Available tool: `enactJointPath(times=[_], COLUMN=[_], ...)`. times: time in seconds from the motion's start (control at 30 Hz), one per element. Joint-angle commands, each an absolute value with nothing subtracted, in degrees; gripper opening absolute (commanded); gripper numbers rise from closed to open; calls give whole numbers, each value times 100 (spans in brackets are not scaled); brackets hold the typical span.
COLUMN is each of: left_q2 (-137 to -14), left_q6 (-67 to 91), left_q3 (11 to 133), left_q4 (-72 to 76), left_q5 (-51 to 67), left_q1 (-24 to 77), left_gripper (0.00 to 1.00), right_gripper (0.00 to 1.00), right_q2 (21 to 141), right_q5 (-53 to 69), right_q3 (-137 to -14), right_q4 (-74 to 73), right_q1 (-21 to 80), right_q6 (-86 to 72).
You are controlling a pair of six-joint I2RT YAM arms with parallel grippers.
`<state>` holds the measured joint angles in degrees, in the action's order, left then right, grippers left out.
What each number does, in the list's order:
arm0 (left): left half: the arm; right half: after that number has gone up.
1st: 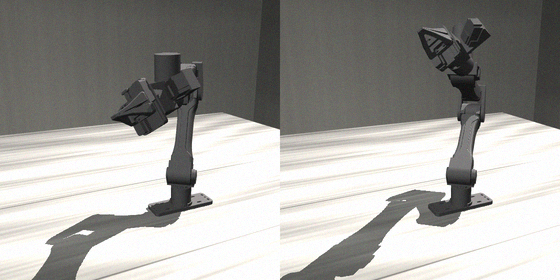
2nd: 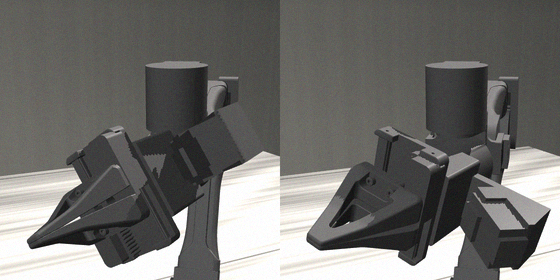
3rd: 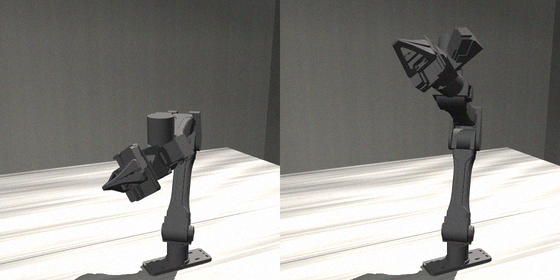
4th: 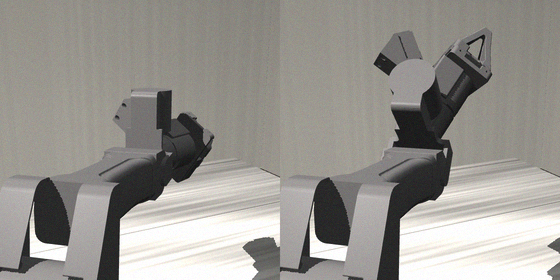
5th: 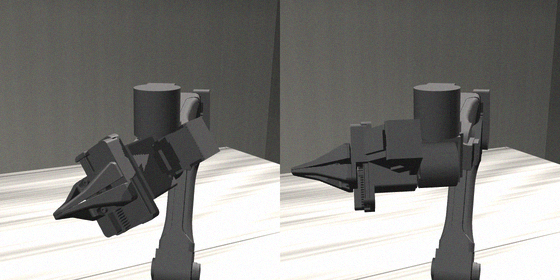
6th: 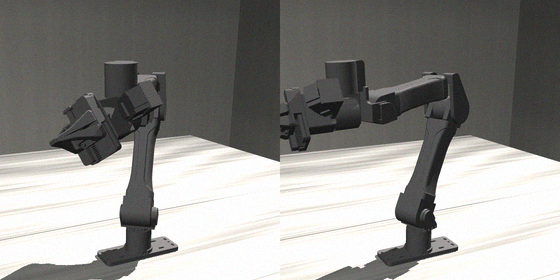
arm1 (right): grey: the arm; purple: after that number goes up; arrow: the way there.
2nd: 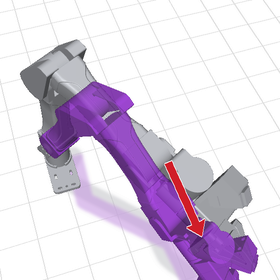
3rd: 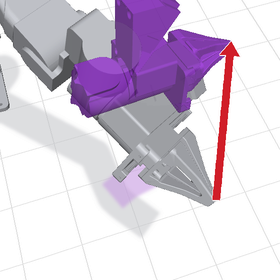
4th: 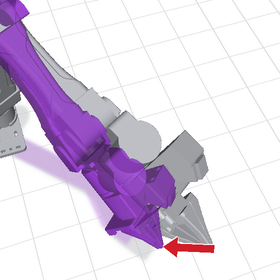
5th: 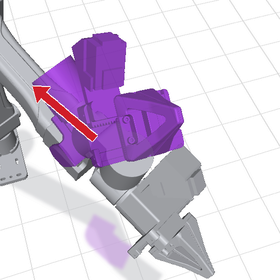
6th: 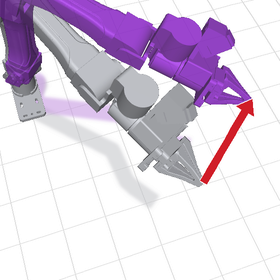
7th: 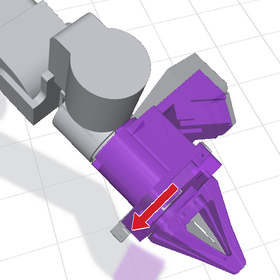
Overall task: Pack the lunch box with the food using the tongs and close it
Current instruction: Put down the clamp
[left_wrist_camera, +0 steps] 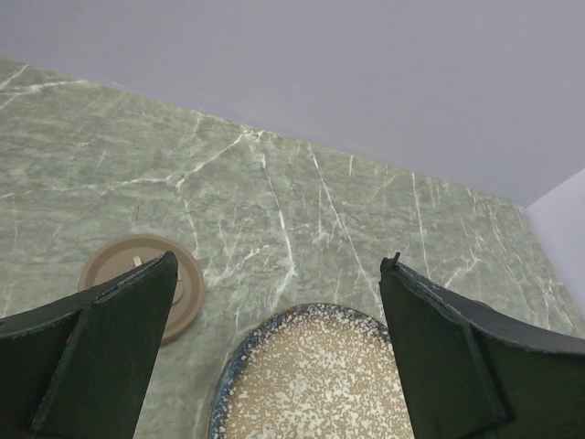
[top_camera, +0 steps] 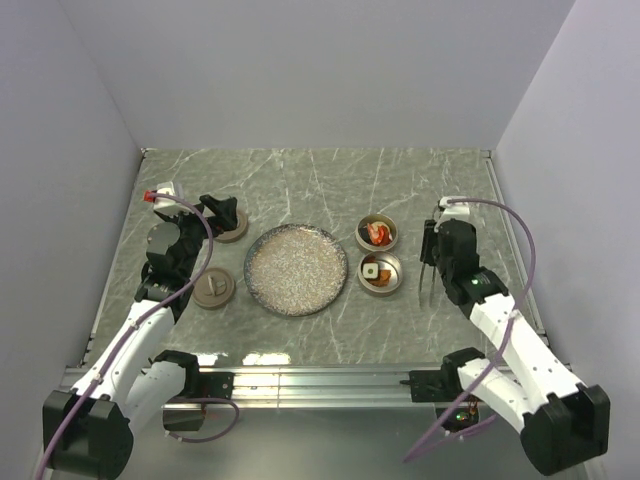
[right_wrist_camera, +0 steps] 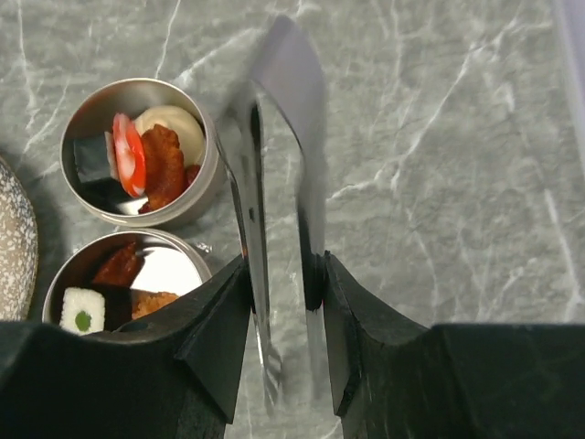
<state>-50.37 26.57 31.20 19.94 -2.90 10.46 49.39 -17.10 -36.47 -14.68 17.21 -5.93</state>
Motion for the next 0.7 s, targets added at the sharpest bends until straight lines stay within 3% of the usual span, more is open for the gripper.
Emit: enactJointPath(times=[0.0, 0.67], left_q2=[-4913, -4860], left_q6=[2566, 2540], left_q3=[3234, 3164], left_q4=[2065, 2188], left_q5=[-360, -431], left_q1=[1072, 1063], left_gripper=[100, 99], right_gripper=[42, 44], right_q2=[5255, 8541], right_q5=[-978, 79], right_q3=[-3981, -5193], right_q4=[-1354, -905], right_q1=[1373, 202], right_q6=[-668, -685])
